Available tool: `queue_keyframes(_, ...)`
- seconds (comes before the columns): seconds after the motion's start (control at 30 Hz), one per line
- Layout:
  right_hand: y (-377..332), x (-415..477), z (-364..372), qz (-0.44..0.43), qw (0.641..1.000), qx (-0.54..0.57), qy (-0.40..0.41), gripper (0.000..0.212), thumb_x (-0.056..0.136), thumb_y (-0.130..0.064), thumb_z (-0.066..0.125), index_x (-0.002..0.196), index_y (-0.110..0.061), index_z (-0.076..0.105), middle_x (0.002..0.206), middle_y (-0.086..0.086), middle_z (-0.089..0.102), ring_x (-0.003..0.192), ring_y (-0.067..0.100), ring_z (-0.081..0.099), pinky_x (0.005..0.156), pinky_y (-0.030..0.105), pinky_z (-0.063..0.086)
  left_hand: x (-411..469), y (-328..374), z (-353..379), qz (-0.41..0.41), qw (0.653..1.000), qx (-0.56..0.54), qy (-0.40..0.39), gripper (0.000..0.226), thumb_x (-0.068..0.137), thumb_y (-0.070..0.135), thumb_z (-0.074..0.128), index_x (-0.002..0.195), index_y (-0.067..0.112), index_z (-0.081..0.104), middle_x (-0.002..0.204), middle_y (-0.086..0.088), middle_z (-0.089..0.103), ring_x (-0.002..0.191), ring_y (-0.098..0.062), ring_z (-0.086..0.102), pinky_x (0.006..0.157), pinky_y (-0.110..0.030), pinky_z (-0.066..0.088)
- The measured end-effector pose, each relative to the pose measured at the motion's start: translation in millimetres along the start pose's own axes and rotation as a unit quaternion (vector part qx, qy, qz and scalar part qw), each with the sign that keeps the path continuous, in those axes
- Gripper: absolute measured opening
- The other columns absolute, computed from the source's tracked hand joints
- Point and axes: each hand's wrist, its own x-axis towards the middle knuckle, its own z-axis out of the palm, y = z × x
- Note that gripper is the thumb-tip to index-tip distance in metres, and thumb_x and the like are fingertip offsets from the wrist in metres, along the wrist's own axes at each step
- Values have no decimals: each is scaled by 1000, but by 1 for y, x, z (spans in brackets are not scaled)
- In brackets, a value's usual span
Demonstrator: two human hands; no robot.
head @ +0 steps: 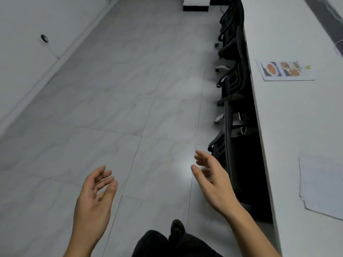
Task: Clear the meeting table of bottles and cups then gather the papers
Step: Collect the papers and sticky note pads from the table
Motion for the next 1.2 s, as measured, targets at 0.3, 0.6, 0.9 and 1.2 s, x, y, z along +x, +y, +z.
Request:
queue_keyframes(0.3, -22, 193, 32, 61, 991, 21, 117, 37, 98, -22, 62, 133, -30, 57, 124, -15, 63, 117, -2, 58, 94, 19, 50, 231, 15, 64, 17, 996, 2, -88, 43, 91, 7, 64, 125, 31, 54, 119, 9, 65, 113, -4, 61, 88, -25, 45)
queue_keyframes(0.6, -67, 341, 4, 135, 930, 80, 332, 38, 97, -25, 63, 132, -36, 57, 119, -22, 63, 108, 9, 65, 88, 36, 56, 467, 139, 200, 86, 941, 44, -323, 37, 93, 11, 63, 125, 29, 58, 118, 10, 66, 112, -2, 61, 85, -20, 45)
queue_keyframes(0.9, -16, 401, -70, 217, 804, 131, 538, 38, 96, -24, 63, 132, -34, 56, 123, -17, 64, 114, -6, 58, 86, 8, 47, 534, 218, 428, 170, 843, 97, -501, 38, 92, 5, 63, 120, 32, 59, 118, 5, 67, 112, -8, 63, 94, -38, 50)
queue_keyframes(1.2, 8, 488, -195, 228, 739, 167, 612, 38, 96, -29, 62, 133, -36, 54, 123, -20, 62, 113, -6, 58, 86, 11, 48, 551, 300, 610, 227, 747, 153, -606, 39, 94, 17, 62, 128, 36, 54, 122, 17, 62, 116, -1, 58, 92, -32, 48)
